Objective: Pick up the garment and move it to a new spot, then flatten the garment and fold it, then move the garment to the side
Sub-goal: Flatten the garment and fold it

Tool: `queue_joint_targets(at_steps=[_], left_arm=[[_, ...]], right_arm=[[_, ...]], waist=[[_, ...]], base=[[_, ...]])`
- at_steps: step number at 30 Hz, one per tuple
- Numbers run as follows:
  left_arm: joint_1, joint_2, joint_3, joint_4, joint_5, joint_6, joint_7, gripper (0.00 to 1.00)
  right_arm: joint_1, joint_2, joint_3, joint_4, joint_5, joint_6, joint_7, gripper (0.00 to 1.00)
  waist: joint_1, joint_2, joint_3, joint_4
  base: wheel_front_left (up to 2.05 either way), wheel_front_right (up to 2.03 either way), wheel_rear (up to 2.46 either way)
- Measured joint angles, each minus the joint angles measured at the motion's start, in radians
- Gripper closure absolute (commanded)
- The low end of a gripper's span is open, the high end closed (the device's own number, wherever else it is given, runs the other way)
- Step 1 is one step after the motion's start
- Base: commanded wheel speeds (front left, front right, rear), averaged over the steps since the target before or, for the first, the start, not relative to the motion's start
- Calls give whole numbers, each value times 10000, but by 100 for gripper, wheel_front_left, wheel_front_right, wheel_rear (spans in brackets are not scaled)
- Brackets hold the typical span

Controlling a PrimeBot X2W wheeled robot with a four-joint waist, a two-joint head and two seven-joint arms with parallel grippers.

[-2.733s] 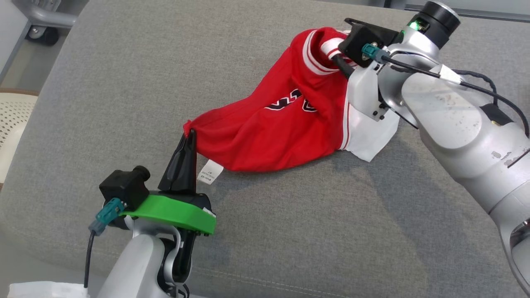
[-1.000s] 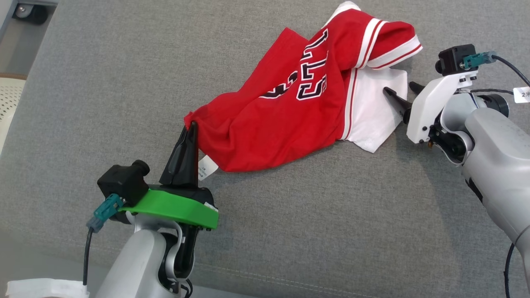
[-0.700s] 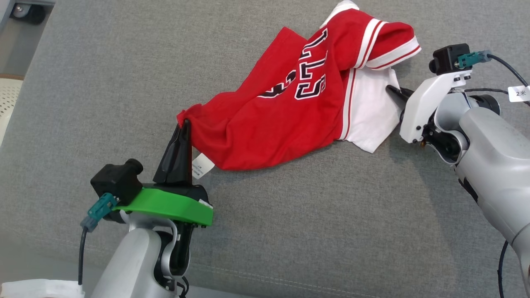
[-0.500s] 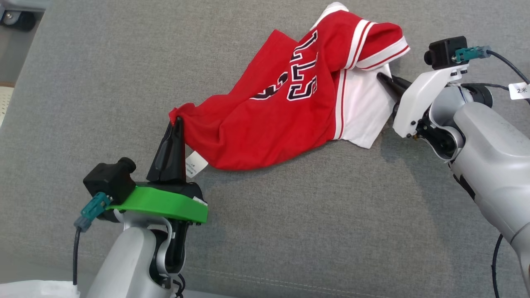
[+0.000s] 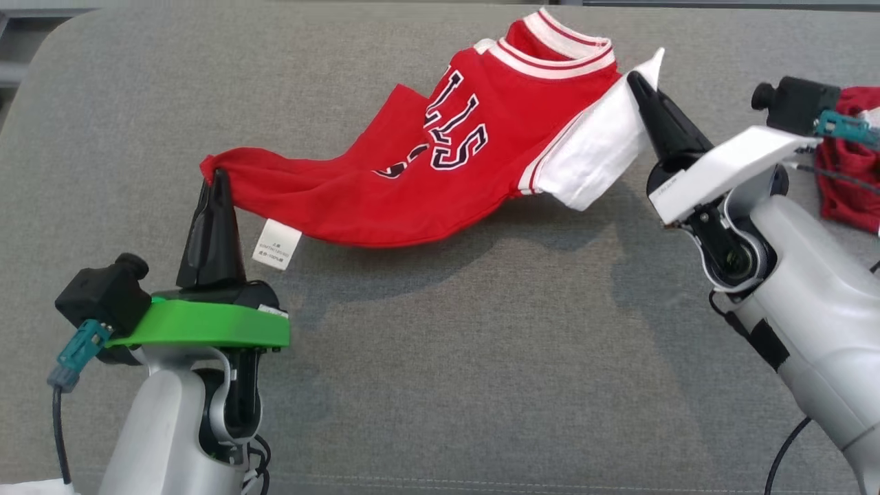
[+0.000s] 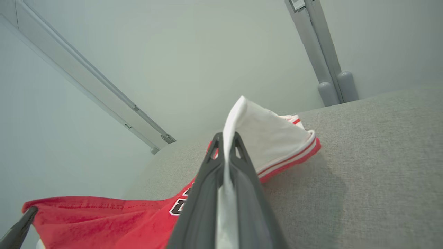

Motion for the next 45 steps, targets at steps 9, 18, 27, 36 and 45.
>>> queue_joint_targets(at_steps=[9,18,27,36,45], left_arm=[[1261,109,477,102,81,-10,0,100],[1594,96,752,-1197,100,-389,0,100],[653,278,742,-3747,732,-846,-54,100],[26,892,512,-5933,924,-909,765,100],[31,732,359,-4429,-190,-364,2788,100]], right_arm=[[2117,-284,-539,-1975,1273,0,-518,100],[2959,-823,-1609,-4763,1877,-10,-614,100],[2774,-1695,-2677,-7758,1871,-10,-623,100],[2664,-2201,-4330,-9689,2320,-10,-627,100],[3236,-2337,-3189,-7908,3292,-966,449,100]], waist=[[0,0,-712,-969],[0,0,-1608,-1948],[0,0,-2684,-2644],[-1,0,-3082,-2846],[-1,0,-2552,-2646]], base=[[0,0,0],[0,0,0],[0,0,0],[0,0,0],[0,0,0]])
